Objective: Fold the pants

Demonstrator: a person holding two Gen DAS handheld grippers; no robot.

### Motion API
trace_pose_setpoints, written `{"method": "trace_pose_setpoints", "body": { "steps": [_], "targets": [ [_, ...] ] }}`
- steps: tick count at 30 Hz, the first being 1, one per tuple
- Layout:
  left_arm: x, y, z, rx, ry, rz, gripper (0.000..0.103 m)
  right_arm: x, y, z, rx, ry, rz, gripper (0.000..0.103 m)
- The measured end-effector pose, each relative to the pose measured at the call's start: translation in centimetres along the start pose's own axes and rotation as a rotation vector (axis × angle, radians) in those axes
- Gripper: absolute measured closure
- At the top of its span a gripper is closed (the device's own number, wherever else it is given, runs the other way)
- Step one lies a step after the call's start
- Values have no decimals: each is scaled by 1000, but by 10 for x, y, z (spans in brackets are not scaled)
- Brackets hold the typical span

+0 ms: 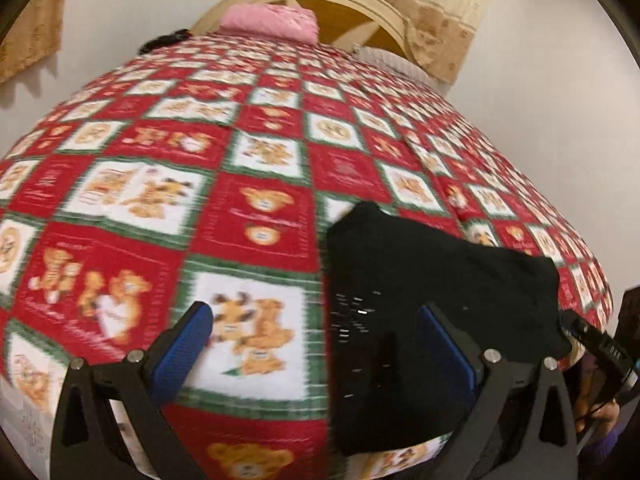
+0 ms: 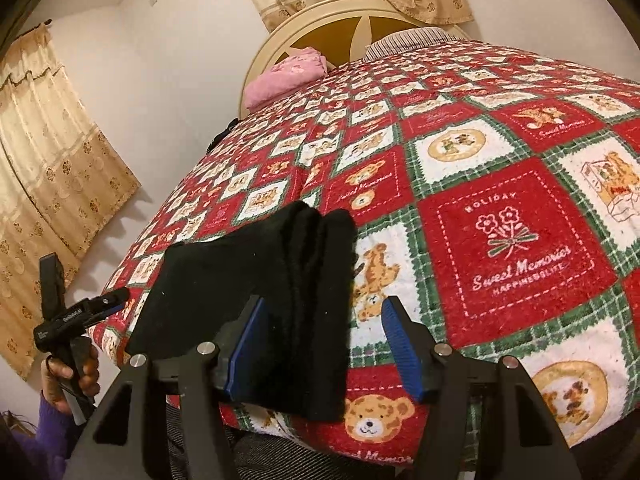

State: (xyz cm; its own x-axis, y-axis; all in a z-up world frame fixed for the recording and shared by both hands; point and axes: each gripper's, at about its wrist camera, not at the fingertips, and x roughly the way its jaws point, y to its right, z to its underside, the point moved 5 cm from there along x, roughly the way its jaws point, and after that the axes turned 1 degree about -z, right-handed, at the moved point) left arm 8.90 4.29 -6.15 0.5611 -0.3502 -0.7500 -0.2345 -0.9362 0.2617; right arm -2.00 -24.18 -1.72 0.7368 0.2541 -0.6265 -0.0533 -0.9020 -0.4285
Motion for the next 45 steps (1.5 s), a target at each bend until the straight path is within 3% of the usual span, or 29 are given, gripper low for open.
{"method": "trace_pose_setpoints", "body": {
  "steps": [4,9,15,20,33,38,45],
  "targets": [
    [18,13,11,0,-59,43,0,2,4,0,8,6,23,42],
    [20,24,17,62,-47,-30,0,5,-2,9,-28,8,33,41],
    [22,22,16,50,-64,-49,0,13,-21,22,-95,-52,9,41],
    [21,22,18,39,-63,-52,0,13,-18,22,-67,-53,2,41],
    [13,27,21,10,-92,-3,0,15,-15,20,-65,-75,-32,41],
    [8,38,22,-6,-102,109,1,15,-15,21,-71,-74,-34,41],
    [16,41,27,4,-88,88,3,14,-17,22,-83,-72,-28,41]
  ]
}}
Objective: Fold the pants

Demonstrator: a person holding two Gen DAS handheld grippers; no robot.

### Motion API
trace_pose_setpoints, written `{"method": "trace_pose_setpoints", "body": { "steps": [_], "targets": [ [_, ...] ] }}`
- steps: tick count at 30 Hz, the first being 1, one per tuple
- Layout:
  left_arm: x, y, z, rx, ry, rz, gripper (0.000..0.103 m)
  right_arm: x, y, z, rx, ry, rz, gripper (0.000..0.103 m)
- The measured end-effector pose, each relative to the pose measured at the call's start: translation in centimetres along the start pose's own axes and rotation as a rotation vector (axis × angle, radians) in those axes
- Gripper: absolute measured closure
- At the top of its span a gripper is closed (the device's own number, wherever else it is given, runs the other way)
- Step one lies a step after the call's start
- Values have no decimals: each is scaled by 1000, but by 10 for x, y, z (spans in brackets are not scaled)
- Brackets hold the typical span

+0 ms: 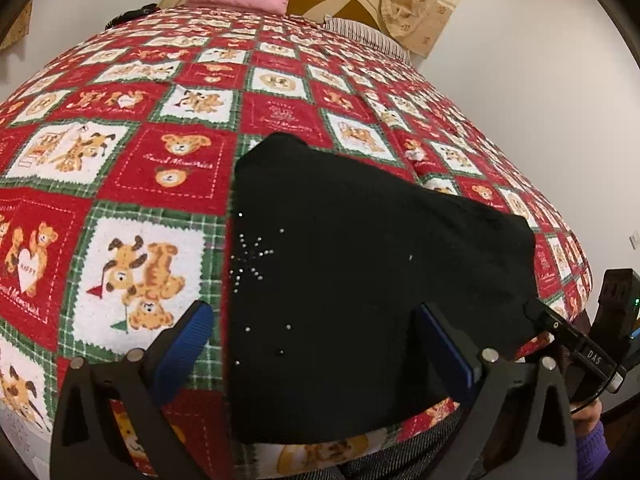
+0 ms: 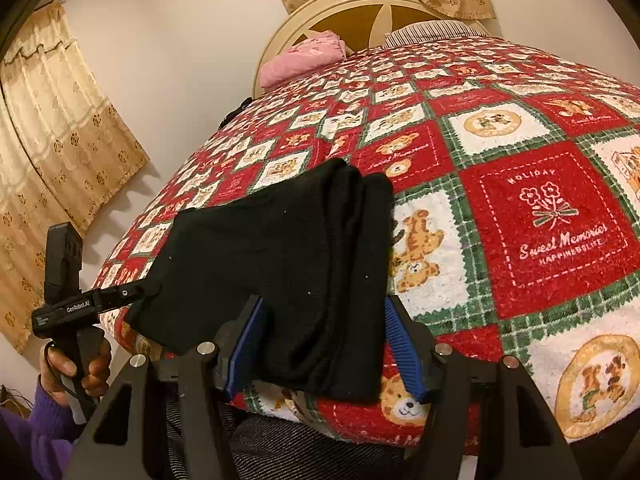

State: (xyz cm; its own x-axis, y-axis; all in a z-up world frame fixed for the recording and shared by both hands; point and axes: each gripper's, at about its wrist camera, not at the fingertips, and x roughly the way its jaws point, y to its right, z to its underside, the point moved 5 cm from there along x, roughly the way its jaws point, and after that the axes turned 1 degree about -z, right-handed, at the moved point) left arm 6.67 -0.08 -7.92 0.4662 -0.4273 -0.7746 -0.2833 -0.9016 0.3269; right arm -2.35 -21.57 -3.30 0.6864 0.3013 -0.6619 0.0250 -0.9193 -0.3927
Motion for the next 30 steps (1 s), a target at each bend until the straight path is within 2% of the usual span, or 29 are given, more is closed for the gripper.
{"method": "trace_pose_setpoints", "body": {
  "steps": [4,6,9,11,13,17,22,23,26,27,30],
  "targets": [
    [-3,4,2,14,17,4,23,0,-4,2,-31,-2,21,41],
    [-4,5,2,18,18,2,24,0,-5,1,-38,-4,26,41],
    [-5,1,1,-15,28,29,31,0,-4,1,-28,-3,19,41],
    [-5,3,1,-9,29,33,43,1,-3,1,-25,3,21,41],
    [-4,8,2,9,32,25,48,2,-4,2,-23,10,30,41],
    [-3,9,2,11,37,11,48,2,-4,1,-12,14,34,41],
    [-3,7,2,-25,30,40,43,0,7,-1,89,16,-31,41],
    [-2,8,2,-19,30,38,40,1,6,-2,71,5,-23,42],
    [-1,11,3,-15,32,41,34,4,-10,0,-75,-17,58,52],
    [-1,10,3,-25,31,54,33,4,-13,1,-96,-14,59,58],
    [-2,4,1,-96,27,109,31,4,-15,3,-116,-3,71,64]
  ]
}}
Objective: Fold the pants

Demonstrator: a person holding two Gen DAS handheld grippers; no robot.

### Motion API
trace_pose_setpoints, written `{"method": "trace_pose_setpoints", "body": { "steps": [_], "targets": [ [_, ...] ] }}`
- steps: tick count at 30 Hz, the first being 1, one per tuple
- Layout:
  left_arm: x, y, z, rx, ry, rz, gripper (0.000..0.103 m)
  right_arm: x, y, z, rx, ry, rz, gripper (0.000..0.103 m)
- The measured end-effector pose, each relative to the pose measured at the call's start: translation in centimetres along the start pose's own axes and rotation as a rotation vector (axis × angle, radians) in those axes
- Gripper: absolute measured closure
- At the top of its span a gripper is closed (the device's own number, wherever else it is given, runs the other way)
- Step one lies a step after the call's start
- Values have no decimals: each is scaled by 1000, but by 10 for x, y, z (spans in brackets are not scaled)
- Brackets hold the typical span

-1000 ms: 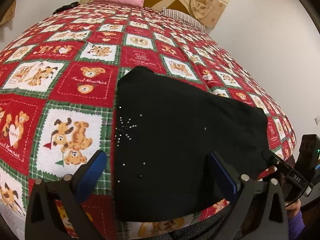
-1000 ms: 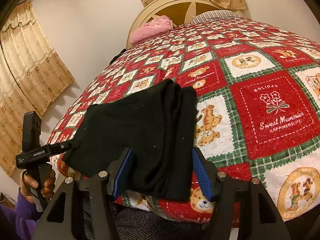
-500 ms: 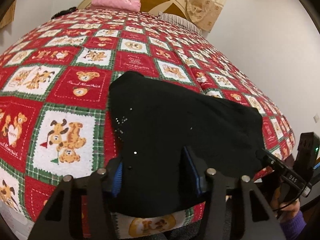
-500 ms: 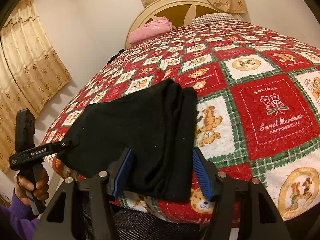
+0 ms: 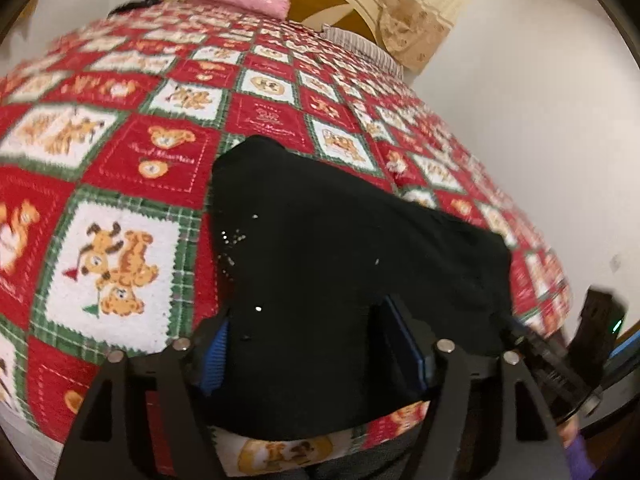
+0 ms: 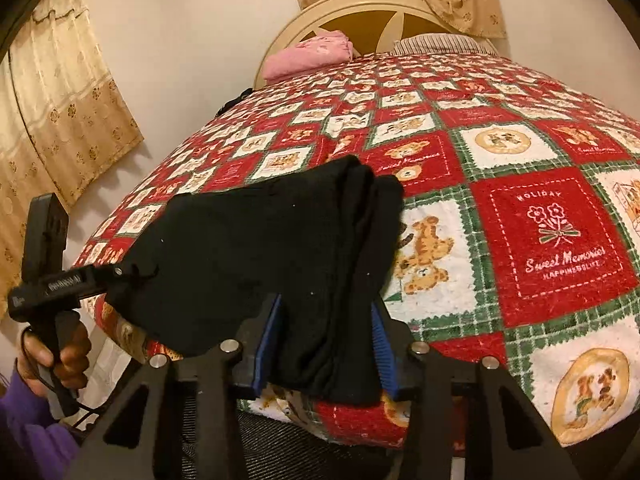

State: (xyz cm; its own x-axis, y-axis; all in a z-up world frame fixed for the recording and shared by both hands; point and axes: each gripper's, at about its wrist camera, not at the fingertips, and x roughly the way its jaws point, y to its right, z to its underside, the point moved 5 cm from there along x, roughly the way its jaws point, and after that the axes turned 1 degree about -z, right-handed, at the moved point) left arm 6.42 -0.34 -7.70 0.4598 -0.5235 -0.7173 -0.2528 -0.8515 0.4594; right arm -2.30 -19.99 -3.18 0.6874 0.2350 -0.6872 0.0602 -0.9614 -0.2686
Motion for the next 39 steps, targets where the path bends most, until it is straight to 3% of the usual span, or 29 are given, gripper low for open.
{"method": "trace_pose_setpoints", "body": {
  "steps": [1,2,5,7,14,22,26,34,39],
  "targets": [
    [-1,-2,-1,-22,-2,18,34,-1,0,-1,-9,1,8,65],
    [-1,-2,-2,-21,-4,13,45,-1,-1,-1,-18,1,14,68],
    [-1,3,1,42,-3,-44,66,-3,-11,0,-100,19,73,70],
    [-2,9,1,58,7,-43,72,-4,-20,2,-173,30,123,71],
    [-10,14,-2,105,70,-128,81,-11,-40,6,-331,76,245,75],
    [-39,23,-23,208,191,-191,86,-33,-67,-24,-341,175,194,77],
    [-54,14,-35,191,236,-201,86,-34,-90,-42,-360,235,160,77],
    [-97,-35,-62,133,357,-337,86,-15,-161,-67,-465,297,46,77],
    [-114,-68,-72,93,384,-433,86,9,-204,-75,-518,295,-37,77]
  ]
}}
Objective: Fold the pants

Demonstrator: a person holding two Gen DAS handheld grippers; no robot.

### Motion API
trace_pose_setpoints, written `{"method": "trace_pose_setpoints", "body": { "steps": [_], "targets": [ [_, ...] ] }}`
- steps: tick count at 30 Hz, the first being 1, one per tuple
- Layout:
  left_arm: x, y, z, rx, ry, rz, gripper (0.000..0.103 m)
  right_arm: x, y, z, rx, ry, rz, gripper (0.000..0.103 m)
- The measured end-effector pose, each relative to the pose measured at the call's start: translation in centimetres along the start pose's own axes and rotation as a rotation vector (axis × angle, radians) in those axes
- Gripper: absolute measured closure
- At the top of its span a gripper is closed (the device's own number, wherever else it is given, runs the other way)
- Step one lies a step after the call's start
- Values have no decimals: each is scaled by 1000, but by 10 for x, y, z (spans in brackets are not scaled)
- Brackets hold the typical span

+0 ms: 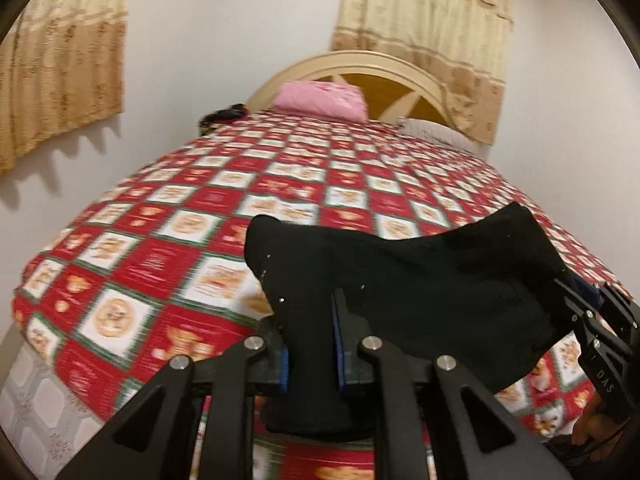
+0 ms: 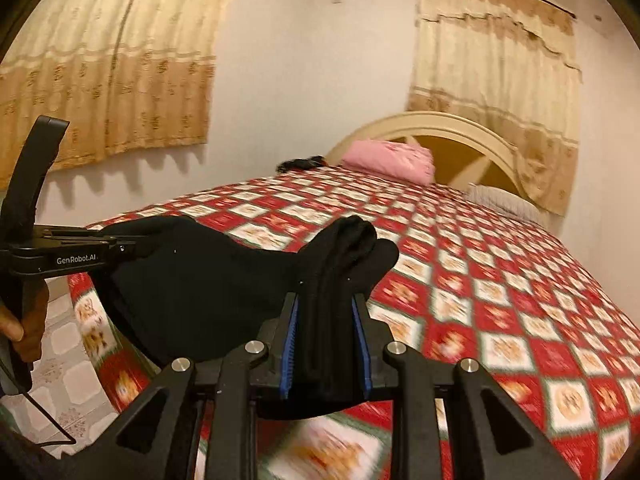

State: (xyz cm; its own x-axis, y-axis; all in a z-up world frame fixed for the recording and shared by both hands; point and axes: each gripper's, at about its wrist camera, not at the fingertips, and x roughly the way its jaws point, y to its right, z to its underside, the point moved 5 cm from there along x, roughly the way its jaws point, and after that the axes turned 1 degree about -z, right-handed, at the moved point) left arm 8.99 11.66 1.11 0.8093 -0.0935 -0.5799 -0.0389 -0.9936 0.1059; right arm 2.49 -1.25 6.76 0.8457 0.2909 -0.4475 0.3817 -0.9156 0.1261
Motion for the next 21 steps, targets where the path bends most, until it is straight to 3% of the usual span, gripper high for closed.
{"method": "trace_pose_setpoints", "body": {
  "steps": [7,21],
  "targets": [
    [6,-41,-10,-43,27,-94,86,34,-39,-16,-55,2,-68,77],
    [23,-83,-31,-105,71,-185,86,83,-76,-46,-138,15,-102,77]
  ]
}}
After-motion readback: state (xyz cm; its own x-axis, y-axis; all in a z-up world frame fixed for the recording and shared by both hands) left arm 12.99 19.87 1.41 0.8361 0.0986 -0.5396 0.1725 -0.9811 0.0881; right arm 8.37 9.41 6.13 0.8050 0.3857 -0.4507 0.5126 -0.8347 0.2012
